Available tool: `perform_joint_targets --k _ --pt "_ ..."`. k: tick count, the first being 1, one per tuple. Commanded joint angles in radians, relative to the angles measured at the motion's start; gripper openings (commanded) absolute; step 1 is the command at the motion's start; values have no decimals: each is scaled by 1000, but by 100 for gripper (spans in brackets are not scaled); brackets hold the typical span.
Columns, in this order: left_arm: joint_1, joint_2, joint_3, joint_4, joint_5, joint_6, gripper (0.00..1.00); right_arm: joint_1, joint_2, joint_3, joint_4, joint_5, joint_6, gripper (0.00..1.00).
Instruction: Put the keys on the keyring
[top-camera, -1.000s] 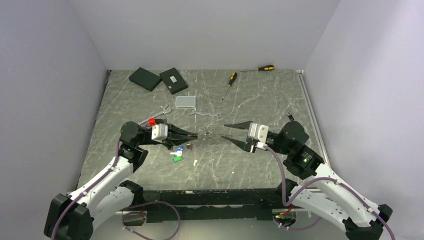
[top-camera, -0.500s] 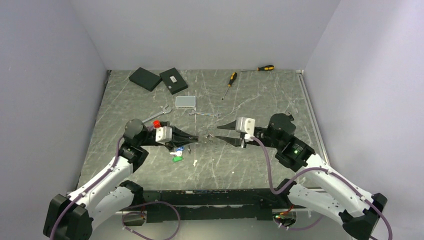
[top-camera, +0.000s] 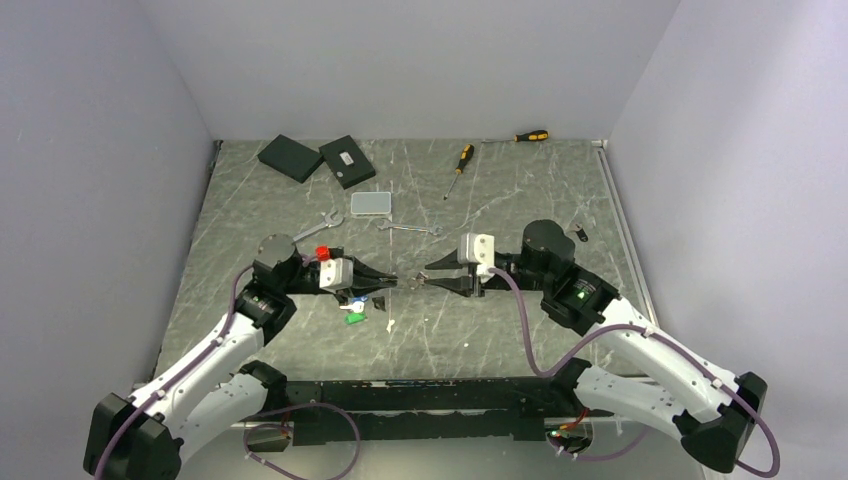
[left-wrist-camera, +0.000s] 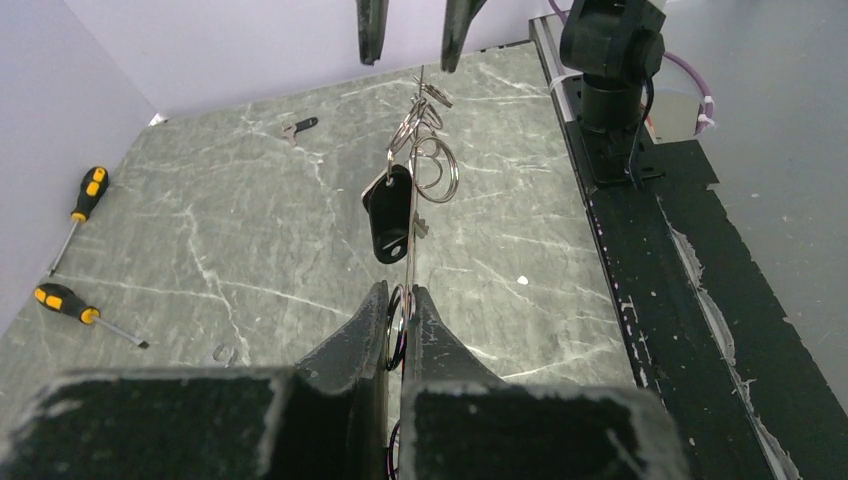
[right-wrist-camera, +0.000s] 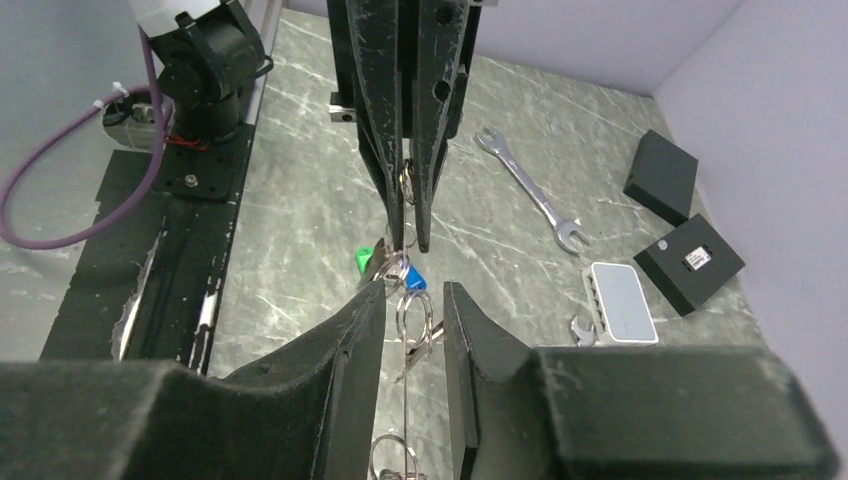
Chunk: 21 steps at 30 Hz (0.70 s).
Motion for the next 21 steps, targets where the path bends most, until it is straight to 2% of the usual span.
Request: perform_joint_targets --k 1,8,21 --pt "-7 -22 55 -34 -33 63 0 5 -15 44 24 -34 28 32" --pt "-8 -28 57 -45 -47 75 0 6 13 47 23 -23 53 41" --pt "-10 -34 56 -46 -85 55 0 73 84 84 -19 47 -2 38"
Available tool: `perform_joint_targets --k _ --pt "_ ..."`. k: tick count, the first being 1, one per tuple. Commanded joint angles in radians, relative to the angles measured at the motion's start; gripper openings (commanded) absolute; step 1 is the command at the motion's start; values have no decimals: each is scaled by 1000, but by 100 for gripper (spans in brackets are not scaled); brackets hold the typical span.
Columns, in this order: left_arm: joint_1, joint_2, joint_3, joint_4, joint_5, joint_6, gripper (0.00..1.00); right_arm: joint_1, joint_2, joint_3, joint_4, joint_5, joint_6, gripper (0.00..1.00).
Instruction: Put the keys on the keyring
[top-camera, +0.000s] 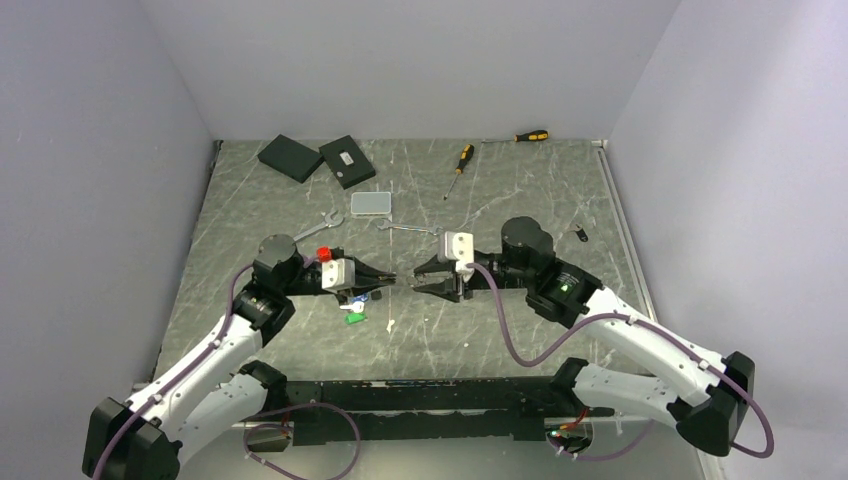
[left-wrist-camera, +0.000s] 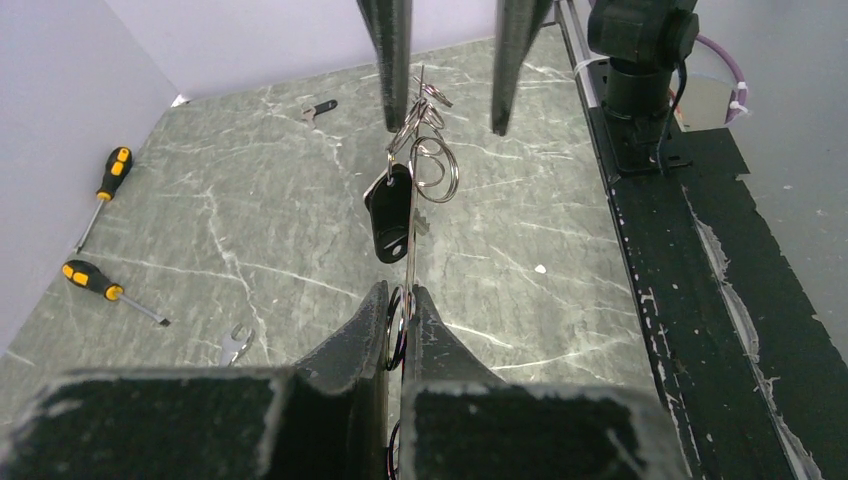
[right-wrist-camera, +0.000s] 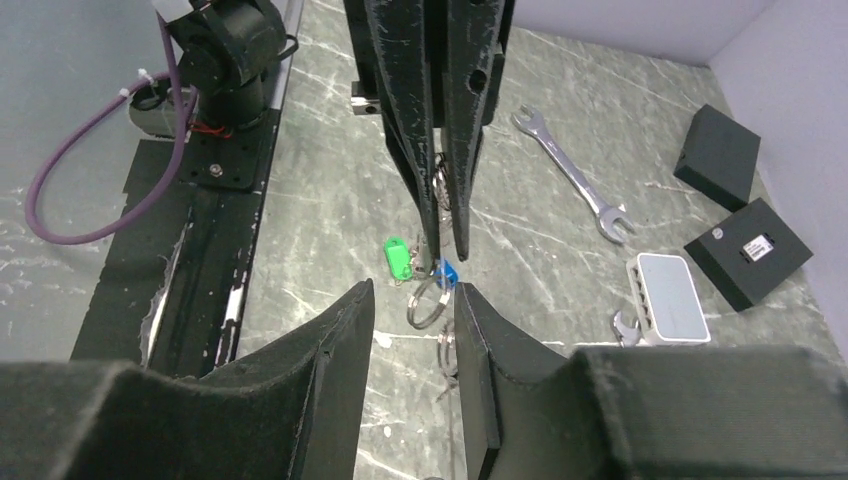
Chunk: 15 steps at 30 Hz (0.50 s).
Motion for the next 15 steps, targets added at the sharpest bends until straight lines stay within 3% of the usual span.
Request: perform_joint_targets --k 1,9,15 --pt "-5 -14 46 48 -33 -16 0 28 -9 50 10 32 -34 39" --pt "1 24 26 203 -158 -203 0 30 -135 -86 173 74 -40 44" --pt "13 32 2 357 -108 -292 0 30 -128 -216 361 107 73 43"
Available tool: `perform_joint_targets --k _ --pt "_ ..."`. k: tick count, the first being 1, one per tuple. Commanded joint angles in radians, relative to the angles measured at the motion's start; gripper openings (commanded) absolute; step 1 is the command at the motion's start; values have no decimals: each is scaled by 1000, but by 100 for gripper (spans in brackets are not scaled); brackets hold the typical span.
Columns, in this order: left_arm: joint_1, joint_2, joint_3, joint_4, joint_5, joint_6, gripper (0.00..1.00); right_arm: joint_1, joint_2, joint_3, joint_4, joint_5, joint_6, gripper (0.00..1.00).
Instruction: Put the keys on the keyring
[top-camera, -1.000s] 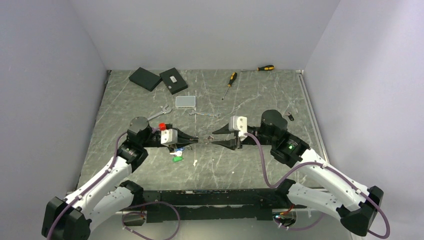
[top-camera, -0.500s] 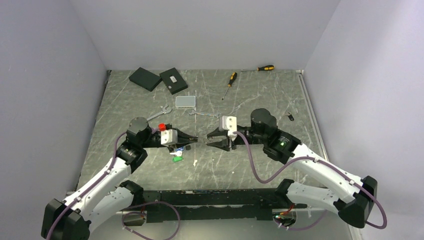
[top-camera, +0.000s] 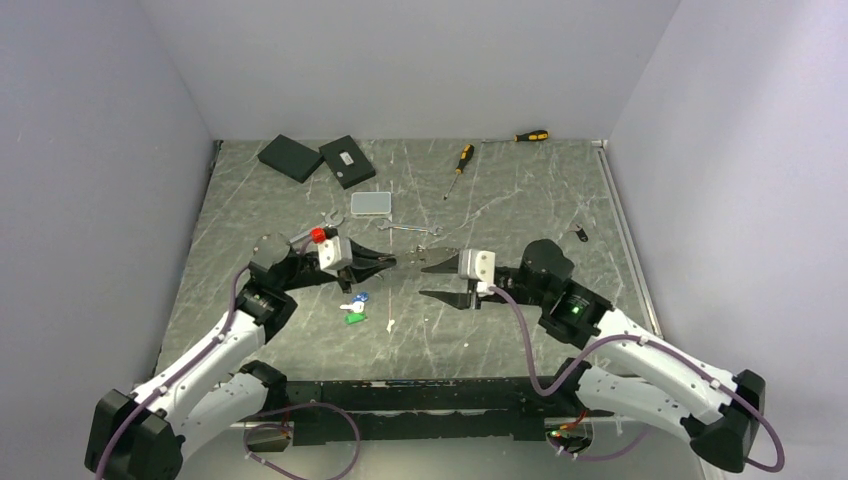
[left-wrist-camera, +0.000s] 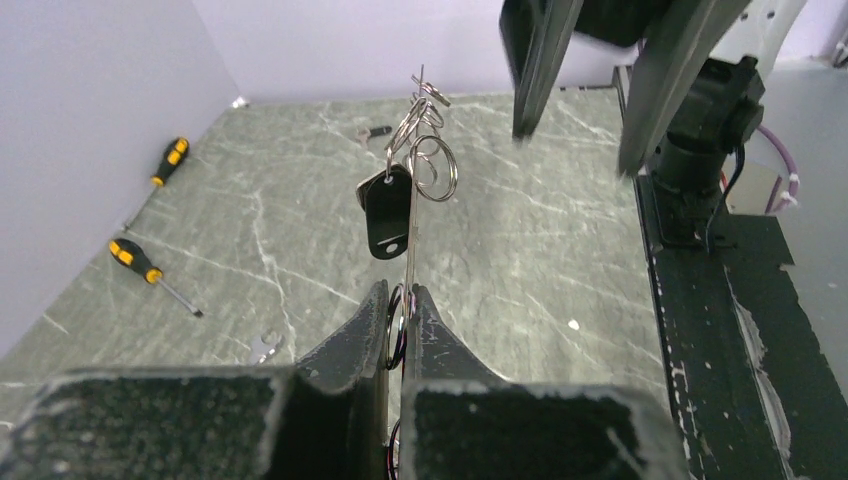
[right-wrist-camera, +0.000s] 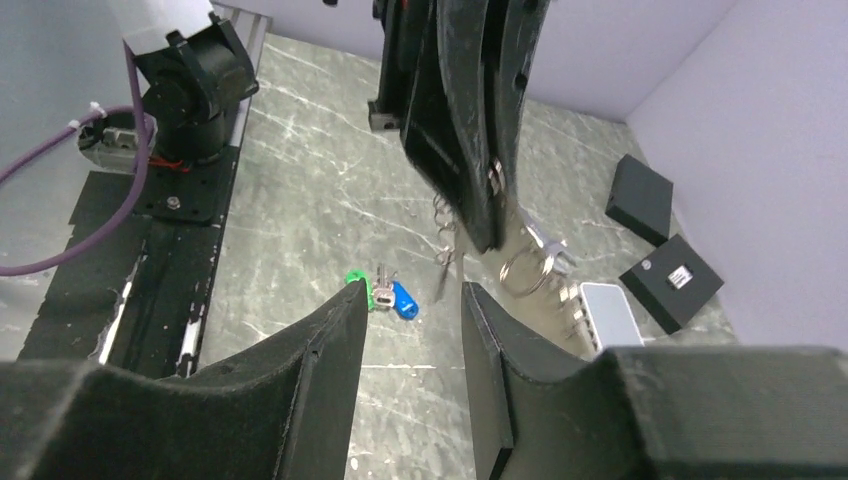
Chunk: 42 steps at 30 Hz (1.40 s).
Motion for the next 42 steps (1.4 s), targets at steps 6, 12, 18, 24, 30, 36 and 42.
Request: perform_joint_targets --k 6,12,18,24,30,36,42 --pt "6 -23 -12 223 38 -122 0 2 81 -76 235 43 100 43" --pt "7 -22 -12 216 81 -119 0 2 80 -66 263 66 82 44" --pt "5 -19 -11 200 100 -113 0 1 70 -65 305 100 82 46" --pt "1 -10 -12 218 116 -115 0 2 62 -75 362 109 90 46" --pt "-4 -14 -12 199 112 -113 0 2 64 -64 386 96 91 46" --pt "-4 -11 -11 189 106 -75 0 2 70 -57 386 45 93 44" --pt "-6 -1 -9 190 104 -75 0 7 72 -50 377 4 83 41"
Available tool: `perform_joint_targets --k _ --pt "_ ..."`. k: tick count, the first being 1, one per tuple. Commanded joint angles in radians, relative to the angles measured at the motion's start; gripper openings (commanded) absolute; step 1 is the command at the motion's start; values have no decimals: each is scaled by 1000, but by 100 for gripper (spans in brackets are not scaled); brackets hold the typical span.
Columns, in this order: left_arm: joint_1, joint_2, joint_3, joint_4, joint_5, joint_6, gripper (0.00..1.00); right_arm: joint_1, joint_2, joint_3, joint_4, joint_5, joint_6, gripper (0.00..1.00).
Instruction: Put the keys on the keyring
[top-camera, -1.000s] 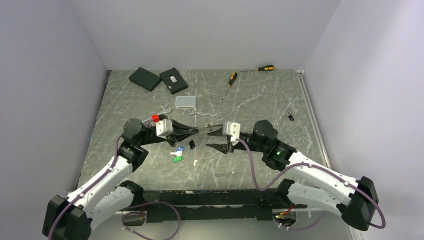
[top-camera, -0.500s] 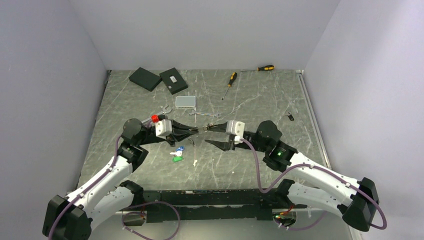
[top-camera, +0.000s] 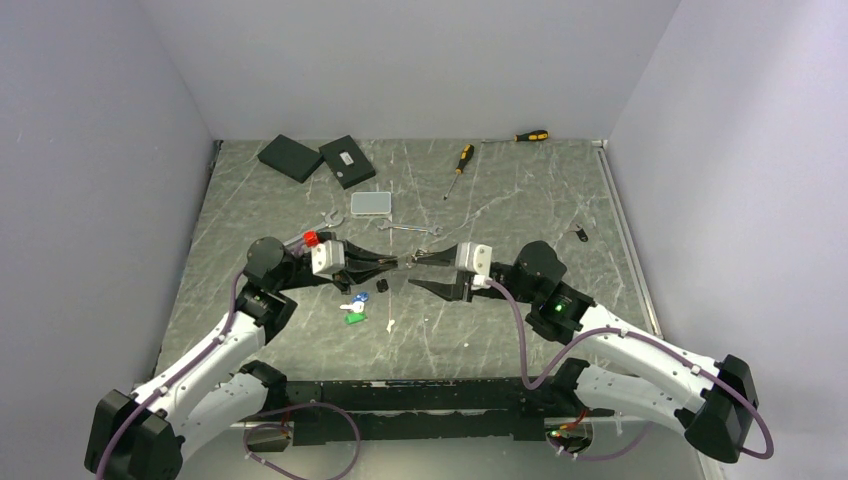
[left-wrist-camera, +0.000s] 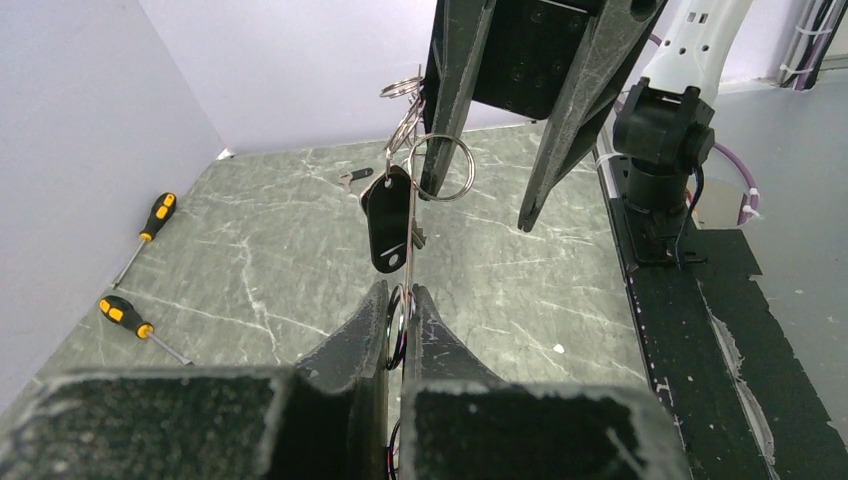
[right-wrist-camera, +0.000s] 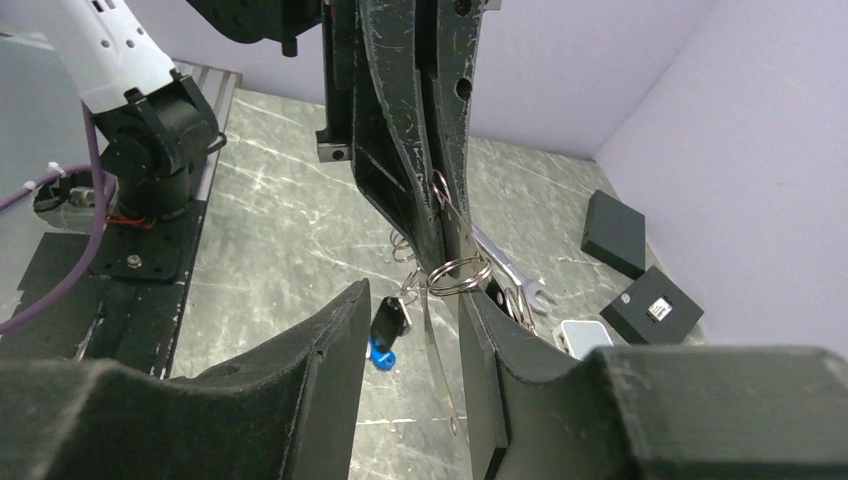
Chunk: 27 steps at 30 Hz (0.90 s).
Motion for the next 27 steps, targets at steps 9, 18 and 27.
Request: perform_joint_targets --k 9,18,27 --pt "-8 12 5 29 34 7 0 14 2 46 57 -48 -28 40" --pt "-8 8 6 19 32 16 0 16 16 42 77 -5 -20 40" --pt "-10 -15 4 -10 2 53 0 16 24 46 69 121 70 38"
